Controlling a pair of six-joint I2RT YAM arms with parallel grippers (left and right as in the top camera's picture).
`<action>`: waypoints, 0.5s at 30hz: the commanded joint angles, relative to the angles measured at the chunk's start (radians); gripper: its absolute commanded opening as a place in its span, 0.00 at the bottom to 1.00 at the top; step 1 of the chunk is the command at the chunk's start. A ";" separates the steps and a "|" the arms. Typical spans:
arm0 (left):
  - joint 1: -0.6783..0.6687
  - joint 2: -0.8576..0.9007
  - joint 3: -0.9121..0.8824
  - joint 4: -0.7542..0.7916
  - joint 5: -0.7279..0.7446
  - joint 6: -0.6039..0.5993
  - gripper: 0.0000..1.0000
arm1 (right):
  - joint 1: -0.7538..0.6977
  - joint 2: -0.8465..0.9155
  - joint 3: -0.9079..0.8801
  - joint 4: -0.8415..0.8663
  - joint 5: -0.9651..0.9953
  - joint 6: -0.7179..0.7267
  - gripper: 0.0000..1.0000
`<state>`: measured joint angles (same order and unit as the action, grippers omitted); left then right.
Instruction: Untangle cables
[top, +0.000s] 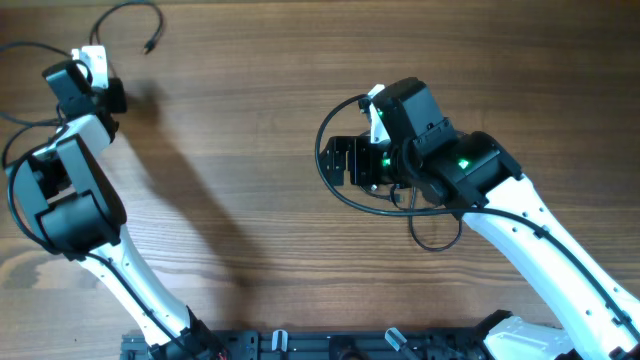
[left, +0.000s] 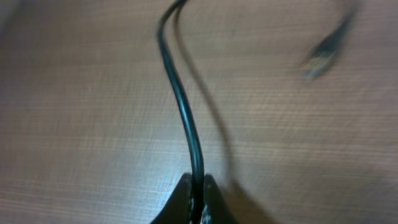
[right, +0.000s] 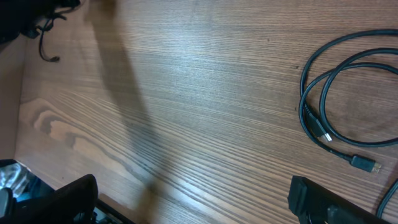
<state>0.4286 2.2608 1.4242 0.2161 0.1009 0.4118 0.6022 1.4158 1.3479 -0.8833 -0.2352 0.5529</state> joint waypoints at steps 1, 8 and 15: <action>-0.063 -0.060 0.000 0.081 0.182 0.044 0.04 | 0.000 0.010 0.000 -0.002 -0.013 0.024 1.00; -0.184 -0.118 0.000 0.119 0.277 0.385 0.04 | 0.000 0.010 0.000 -0.002 -0.012 0.023 1.00; -0.158 -0.111 0.000 0.084 0.173 0.569 0.99 | 0.000 0.010 0.000 -0.001 -0.012 0.023 1.00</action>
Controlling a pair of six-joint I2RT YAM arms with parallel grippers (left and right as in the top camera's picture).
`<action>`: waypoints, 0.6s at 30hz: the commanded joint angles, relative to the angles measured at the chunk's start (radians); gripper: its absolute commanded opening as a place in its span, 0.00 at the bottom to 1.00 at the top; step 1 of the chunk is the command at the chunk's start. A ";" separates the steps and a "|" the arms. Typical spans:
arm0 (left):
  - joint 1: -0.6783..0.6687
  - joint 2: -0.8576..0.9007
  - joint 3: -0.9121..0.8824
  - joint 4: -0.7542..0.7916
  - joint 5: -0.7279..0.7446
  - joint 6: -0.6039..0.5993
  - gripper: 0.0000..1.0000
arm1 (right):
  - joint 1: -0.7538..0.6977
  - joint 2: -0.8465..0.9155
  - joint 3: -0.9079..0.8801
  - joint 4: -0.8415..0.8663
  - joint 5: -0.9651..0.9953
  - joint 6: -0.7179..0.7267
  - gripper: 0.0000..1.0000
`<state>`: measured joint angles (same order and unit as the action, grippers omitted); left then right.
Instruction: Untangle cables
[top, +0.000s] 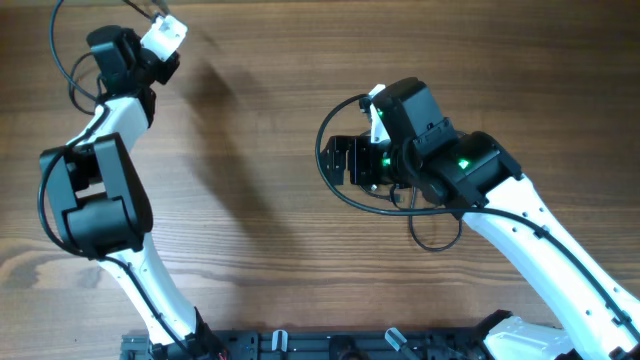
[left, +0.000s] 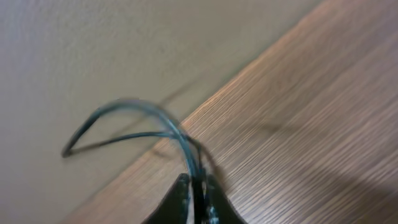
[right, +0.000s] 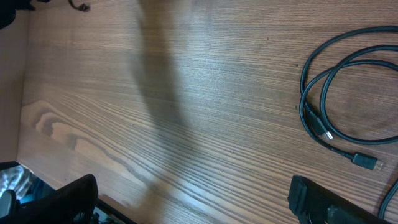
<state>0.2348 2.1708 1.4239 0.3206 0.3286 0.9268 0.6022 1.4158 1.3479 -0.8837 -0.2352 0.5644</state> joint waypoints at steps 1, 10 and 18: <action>0.058 -0.020 0.000 -0.053 -0.058 -0.006 1.00 | 0.000 0.010 0.000 -0.001 -0.012 0.012 1.00; 0.202 -0.020 0.000 -0.226 -0.061 -0.896 1.00 | 0.000 0.010 0.000 0.000 -0.038 0.013 1.00; 0.352 -0.091 0.000 -0.549 -0.523 -0.896 1.00 | 0.000 0.010 0.000 -0.006 -0.050 0.000 1.00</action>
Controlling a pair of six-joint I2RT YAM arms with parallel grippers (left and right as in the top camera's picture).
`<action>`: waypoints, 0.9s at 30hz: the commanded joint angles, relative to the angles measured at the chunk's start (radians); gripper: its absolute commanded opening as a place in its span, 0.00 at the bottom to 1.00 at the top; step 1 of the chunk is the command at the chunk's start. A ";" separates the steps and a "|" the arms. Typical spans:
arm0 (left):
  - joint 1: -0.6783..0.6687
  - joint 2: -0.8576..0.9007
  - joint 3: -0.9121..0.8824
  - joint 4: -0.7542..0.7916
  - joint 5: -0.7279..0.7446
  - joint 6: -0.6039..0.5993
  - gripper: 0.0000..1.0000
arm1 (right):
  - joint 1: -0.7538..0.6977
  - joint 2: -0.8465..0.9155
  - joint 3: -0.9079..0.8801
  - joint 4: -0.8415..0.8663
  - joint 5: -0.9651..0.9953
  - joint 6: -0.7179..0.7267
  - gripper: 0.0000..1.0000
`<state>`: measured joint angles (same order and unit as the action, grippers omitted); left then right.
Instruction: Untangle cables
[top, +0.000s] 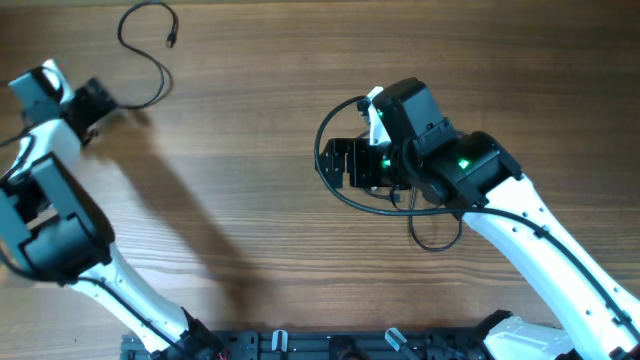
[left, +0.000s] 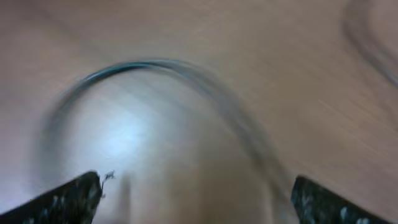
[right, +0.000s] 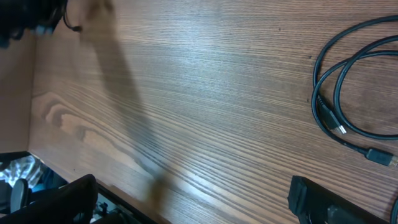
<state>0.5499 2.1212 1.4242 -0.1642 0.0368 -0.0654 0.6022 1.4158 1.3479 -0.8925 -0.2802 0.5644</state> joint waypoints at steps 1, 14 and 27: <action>0.050 -0.038 -0.001 -0.082 -0.240 0.117 1.00 | 0.000 0.010 0.000 0.003 -0.005 -0.013 1.00; 0.120 0.021 -0.001 -0.049 0.019 0.079 0.76 | 0.000 0.010 0.000 0.014 -0.005 -0.011 1.00; 0.122 0.085 -0.001 -0.068 0.011 0.027 0.58 | 0.000 0.010 0.000 0.016 -0.006 -0.011 1.00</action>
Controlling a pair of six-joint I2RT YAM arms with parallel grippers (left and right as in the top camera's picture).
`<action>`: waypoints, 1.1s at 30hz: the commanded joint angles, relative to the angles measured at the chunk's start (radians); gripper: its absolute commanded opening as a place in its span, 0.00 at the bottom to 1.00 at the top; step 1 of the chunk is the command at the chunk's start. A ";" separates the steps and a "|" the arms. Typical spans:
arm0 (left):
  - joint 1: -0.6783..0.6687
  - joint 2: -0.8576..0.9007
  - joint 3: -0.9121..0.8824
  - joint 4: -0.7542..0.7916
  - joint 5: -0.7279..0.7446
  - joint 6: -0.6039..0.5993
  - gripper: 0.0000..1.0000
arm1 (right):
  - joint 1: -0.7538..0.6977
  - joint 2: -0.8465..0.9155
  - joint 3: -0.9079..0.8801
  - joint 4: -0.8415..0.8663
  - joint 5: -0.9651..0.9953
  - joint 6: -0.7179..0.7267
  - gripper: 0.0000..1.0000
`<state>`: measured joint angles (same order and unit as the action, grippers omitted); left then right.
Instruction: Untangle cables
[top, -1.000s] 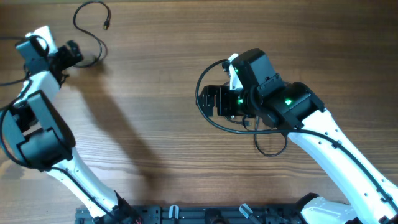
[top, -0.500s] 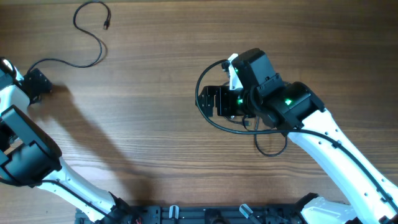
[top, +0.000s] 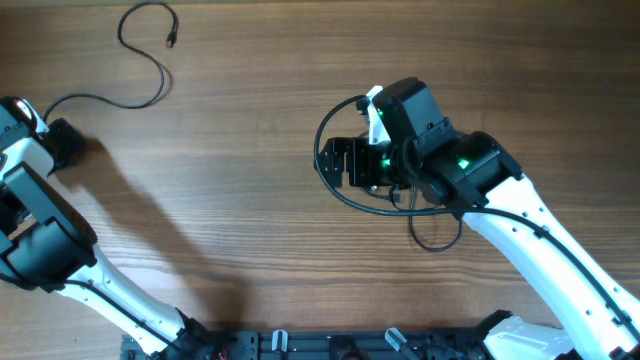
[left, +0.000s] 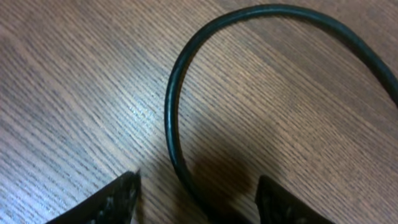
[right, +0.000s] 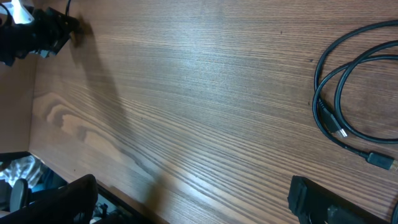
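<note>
A thin black cable (top: 158, 78) lies at the far left of the table, looping up to a plug (top: 172, 41). My left gripper (top: 68, 140) sits at the left edge by this cable's other end. In the left wrist view the left gripper (left: 198, 208) is open, and the cable (left: 169, 118) arcs over the wood and runs down between its fingers (left: 119, 198). A second black cable (top: 322, 130) lies coiled mid-table. My right gripper (top: 332, 162) hovers open over that coil. The right wrist view shows the right gripper (right: 196, 202) empty and the coil (right: 339, 93) at the right.
The wooden table (top: 250, 230) has its left edge close to my left gripper. A black rail (top: 300, 345) runs along the front edge. The right arm (top: 520, 220) crosses the right half of the table.
My left gripper has moved left and toward the front, staying open. More of the thin cable's left stretch now shows on the table. The right arm has not moved.
My left gripper was shut on the thin cable at the far left. Then it held the cable up near the table's far edge. Then it was open, with the cable lying on the table. Now it stands open by the cable's left end.
</note>
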<state>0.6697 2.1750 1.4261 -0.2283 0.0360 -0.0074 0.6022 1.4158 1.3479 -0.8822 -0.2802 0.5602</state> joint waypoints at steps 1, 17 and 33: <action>0.003 0.032 -0.003 -0.003 0.011 -0.031 0.54 | 0.000 0.010 0.000 0.005 -0.006 -0.007 1.00; 0.000 0.039 0.098 0.261 0.025 0.098 0.04 | 0.000 0.010 0.000 0.001 -0.013 0.020 1.00; -0.092 0.112 0.342 0.196 0.136 0.094 1.00 | 0.000 0.010 0.000 0.003 -0.009 0.045 1.00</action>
<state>0.5896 2.2463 1.7691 0.0349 0.1520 0.0776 0.6022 1.4158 1.3479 -0.8825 -0.2806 0.5919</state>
